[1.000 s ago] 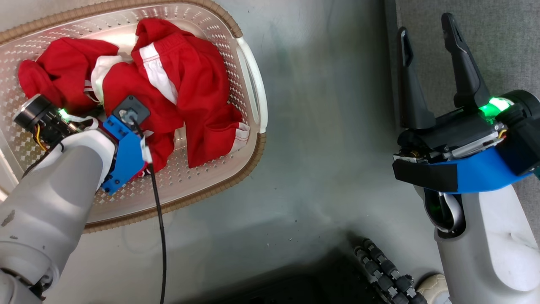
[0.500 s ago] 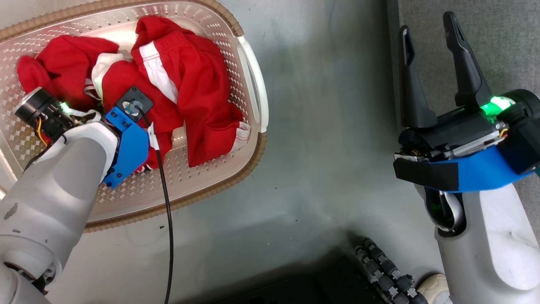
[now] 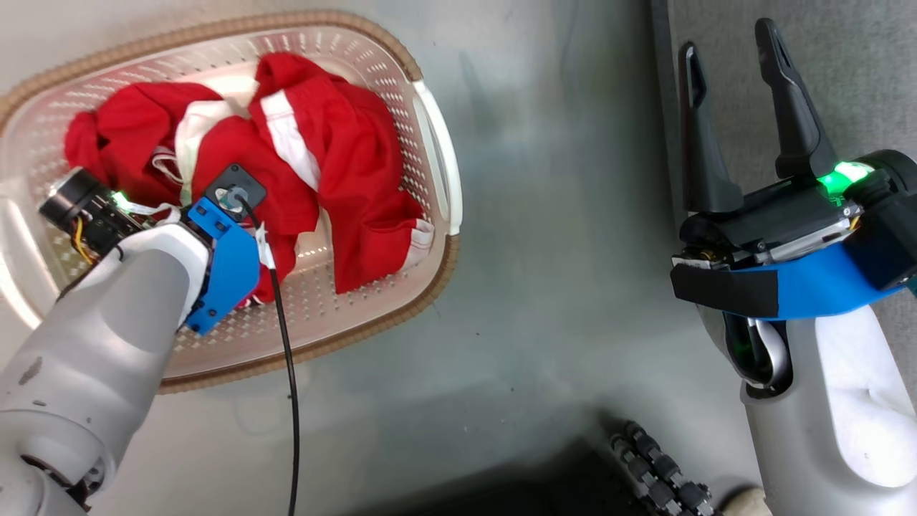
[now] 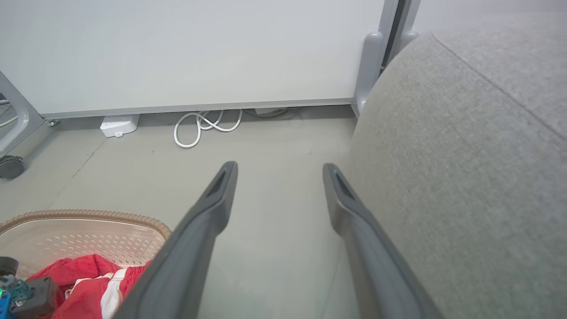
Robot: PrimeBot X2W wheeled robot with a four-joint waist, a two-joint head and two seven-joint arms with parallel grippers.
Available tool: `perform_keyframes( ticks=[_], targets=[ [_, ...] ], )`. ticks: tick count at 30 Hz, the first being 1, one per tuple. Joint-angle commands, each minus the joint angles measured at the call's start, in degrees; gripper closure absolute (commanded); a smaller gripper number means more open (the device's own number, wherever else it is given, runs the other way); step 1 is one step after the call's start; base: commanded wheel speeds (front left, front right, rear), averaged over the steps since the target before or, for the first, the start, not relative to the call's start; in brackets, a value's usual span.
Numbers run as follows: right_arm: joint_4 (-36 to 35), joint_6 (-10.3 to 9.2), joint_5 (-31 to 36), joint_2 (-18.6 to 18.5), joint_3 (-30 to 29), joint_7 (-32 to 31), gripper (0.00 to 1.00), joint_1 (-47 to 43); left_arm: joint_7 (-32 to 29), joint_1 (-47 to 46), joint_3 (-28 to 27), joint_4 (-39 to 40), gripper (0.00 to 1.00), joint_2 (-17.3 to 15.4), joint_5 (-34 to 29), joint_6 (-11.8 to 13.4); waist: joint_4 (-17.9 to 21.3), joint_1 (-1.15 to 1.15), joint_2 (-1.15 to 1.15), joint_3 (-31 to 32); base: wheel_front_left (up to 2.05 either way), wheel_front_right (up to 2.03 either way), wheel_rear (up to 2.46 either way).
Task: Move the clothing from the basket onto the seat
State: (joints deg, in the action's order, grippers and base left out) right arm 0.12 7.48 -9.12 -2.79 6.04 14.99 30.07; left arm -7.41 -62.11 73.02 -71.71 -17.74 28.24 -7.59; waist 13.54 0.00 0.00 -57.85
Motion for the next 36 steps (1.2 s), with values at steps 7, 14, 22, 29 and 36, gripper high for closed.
perform_keyframes(
  ticks=[7, 14, 22, 29, 36],
  targets=[
    [1.0, 0.03, 1.4, -0.2, -0.8, 0.3, 0.00, -0.1, 3.5, 2.2, 0.2, 1.5, 1.00, 2.2, 1.4, 0.2, -2.8, 0.00, 0.00, 5.6, 0.00, 0.00, 0.00],
    [2.3, 0.03, 2.5, -0.2, -1.5, 0.3, 0.00, -1.2, 8.6, 3.9, 0.2, 2.8, 1.00, 4.8, 3.7, 0.2, -5.6, 0.00, 0.00, 11.3, 0.00, 0.00, 0.00],
    [3.7, 0.03, 4.2, -0.2, -2.5, 0.3, 0.00, -3.4, 15.5, 5.8, 0.0, 2.9, 1.00, 7.5, 6.4, 0.2, -8.8, 0.00, 0.00, 18.3, 0.00, 0.00, 0.00],
    [5.1, 0.03, 5.3, -0.2, -3.5, 0.3, 0.00, -6.2, 20.6, 7.6, -0.9, 3.1, 1.00, 9.6, 9.3, 0.2, -11.3, 0.00, 0.00, 24.8, 0.00, 0.00, 0.00],
    [6.2, 0.03, 5.6, -0.2, -4.2, 0.3, 0.00, -9.0, 22.5, 8.4, -2.7, 5.1, 1.00, 10.8, 10.9, 0.2, -13.1, 0.00, 0.00, 30.8, 0.00, 0.00, 0.00]
  ],
)
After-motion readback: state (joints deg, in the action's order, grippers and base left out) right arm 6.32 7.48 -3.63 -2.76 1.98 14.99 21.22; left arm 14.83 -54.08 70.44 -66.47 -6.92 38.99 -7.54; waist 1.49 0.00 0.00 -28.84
